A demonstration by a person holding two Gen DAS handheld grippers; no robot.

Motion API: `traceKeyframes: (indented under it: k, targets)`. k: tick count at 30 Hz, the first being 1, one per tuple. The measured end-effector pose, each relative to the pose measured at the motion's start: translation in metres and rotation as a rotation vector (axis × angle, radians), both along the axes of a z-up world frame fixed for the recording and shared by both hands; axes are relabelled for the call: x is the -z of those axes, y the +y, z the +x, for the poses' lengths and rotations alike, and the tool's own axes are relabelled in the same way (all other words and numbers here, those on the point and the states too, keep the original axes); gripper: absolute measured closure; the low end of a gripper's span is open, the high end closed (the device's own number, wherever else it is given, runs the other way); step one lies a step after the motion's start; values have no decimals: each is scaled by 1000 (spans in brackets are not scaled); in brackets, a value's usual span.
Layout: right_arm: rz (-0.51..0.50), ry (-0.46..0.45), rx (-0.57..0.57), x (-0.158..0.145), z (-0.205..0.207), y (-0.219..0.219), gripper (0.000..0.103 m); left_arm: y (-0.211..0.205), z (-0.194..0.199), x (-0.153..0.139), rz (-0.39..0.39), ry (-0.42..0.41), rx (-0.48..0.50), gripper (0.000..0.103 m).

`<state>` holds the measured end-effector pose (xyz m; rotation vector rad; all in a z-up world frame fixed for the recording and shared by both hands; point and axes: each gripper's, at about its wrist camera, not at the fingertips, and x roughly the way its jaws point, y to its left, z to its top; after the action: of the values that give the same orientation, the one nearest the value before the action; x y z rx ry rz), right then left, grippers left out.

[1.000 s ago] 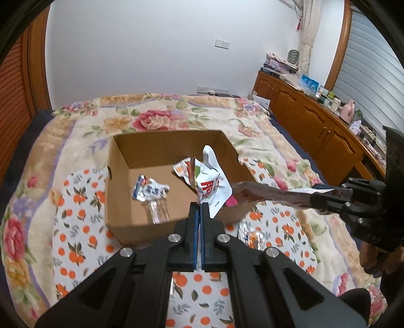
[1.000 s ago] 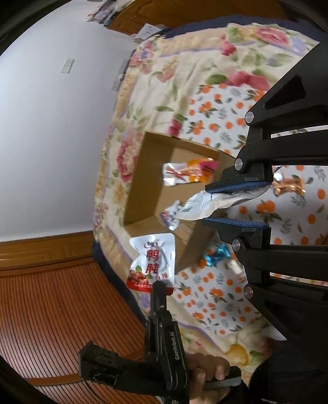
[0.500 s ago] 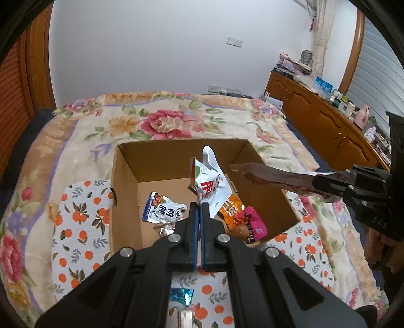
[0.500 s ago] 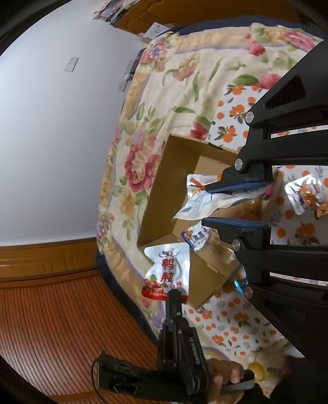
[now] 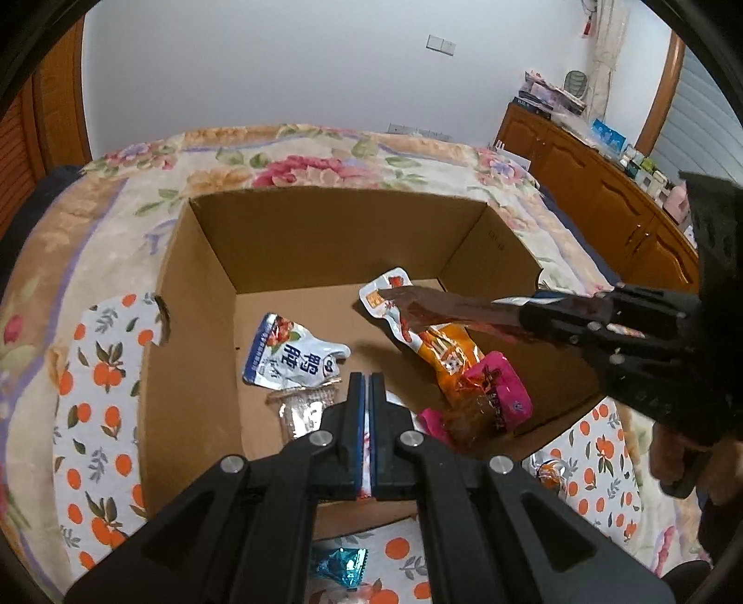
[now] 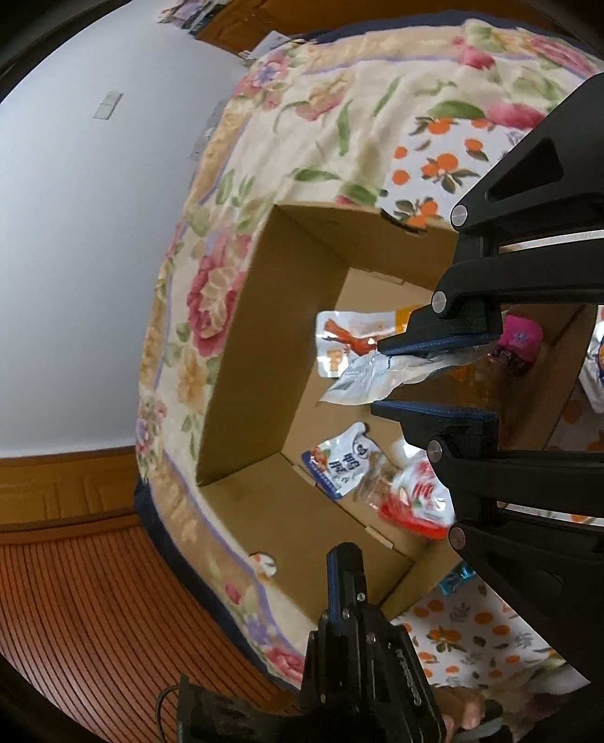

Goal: Organize snacks
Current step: 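Open both grippers over the box to drop the pouch and bag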

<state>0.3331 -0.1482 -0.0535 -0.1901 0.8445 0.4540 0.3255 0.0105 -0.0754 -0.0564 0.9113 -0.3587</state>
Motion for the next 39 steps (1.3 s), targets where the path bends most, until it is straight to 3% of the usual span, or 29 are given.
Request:
traceKeyframes:
  k: [11, 13, 14, 18, 23, 28, 29, 30, 31, 33, 34, 39]
  targets:
    - [24, 41, 41, 31, -4, 4, 82, 14, -7, 6, 18, -3, -30, 103]
    - [39, 41, 57, 32, -7, 2, 72, 17, -11, 6, 11, 1, -33, 103]
    - [52, 35, 61, 30, -11, 1, 59, 19, -13, 5, 8, 5, -33, 97]
    - [80, 19, 64, 15, -25, -1, 55, 21, -26, -3, 16, -15, -41, 68]
    - [127, 0, 74, -9, -51, -12, 54, 19, -49, -19, 16, -55, -40, 62]
    - [172, -19, 101, -24, -84, -26, 32, 14, -76, -28, 45, -87, -28, 57]
    - [175, -21, 106, -25, -90, -29, 20, 13, -81, -29, 52, -89, -25, 55]
    - [177, -25, 115, -26, -96, -32, 9, 12, -85, -30, 55, -91, -22, 52]
    - [179, -33, 124, -27, -103, -35, 7, 11, -90, -30, 59, -94, -16, 49]
    - [181, -46, 138, -29, -116, -43, 4, 9, -101, -30, 63, -102, -10, 17]
    - [184, -46, 145, -30, -121, -47, 0, 8, -106, -30, 61, -113, -10, 12]
    - [189, -46, 186, -26, -143, -67, 0, 3, -124, -30, 80, -107, -1, 8]
